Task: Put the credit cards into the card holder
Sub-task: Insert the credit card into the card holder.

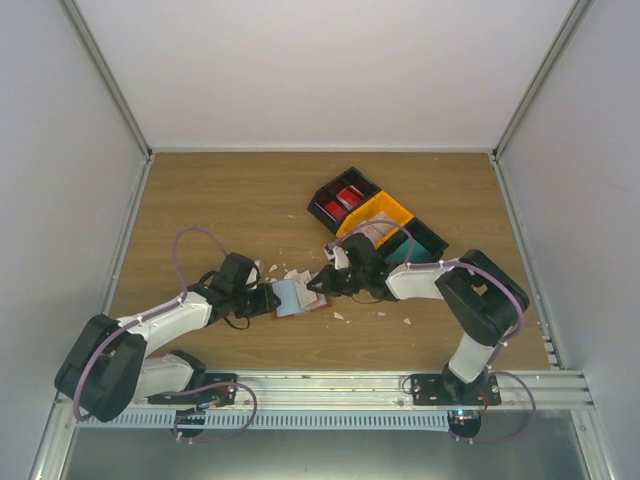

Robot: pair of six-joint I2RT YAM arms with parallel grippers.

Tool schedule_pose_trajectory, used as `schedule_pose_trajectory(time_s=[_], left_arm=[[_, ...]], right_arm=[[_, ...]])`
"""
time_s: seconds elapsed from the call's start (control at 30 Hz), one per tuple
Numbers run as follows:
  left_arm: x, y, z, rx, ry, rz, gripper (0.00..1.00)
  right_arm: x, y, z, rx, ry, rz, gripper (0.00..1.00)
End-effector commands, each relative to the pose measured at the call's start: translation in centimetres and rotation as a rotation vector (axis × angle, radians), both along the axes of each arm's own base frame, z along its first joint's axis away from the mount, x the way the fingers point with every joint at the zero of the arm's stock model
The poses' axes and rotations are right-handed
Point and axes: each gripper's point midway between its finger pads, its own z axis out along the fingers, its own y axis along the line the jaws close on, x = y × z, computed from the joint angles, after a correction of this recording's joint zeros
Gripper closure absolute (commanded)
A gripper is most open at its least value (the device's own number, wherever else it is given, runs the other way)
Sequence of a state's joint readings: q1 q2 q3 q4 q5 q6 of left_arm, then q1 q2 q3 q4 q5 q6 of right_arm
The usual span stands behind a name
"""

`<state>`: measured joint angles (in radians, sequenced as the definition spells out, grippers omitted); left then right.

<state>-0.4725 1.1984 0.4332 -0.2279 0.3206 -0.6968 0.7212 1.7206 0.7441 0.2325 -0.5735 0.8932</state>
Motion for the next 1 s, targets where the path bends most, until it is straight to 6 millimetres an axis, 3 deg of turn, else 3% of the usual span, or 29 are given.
schedule_pose_trajectory(time_s=[0.0, 0.33, 0.73, 0.97], left_arm=[[-0.3, 0.0, -1.0, -0.005, 0.007, -0.026, 0.69], [-1.5, -0.1, -3.3, 0.011, 0.106, -0.05, 0.77], [-1.8, 0.2, -3.9, 0.023, 0.121, -0.05, 0.8], [-2.0, -0.1, -3.9, 0.005, 0.127, -0.054, 0.83]], right_arm=[[0.0, 0.1, -1.5, -0.006, 0.003, -0.02, 1.0], [-1.4, 0.2, -3.2, 0.039, 0.084, -0.001, 1.0], [-1.7, 0.6, -4.1, 0.056, 0.115, -0.014, 0.99], [-2.5, 1.2, -4.3, 0.059, 0.122, 0.003, 0.9]])
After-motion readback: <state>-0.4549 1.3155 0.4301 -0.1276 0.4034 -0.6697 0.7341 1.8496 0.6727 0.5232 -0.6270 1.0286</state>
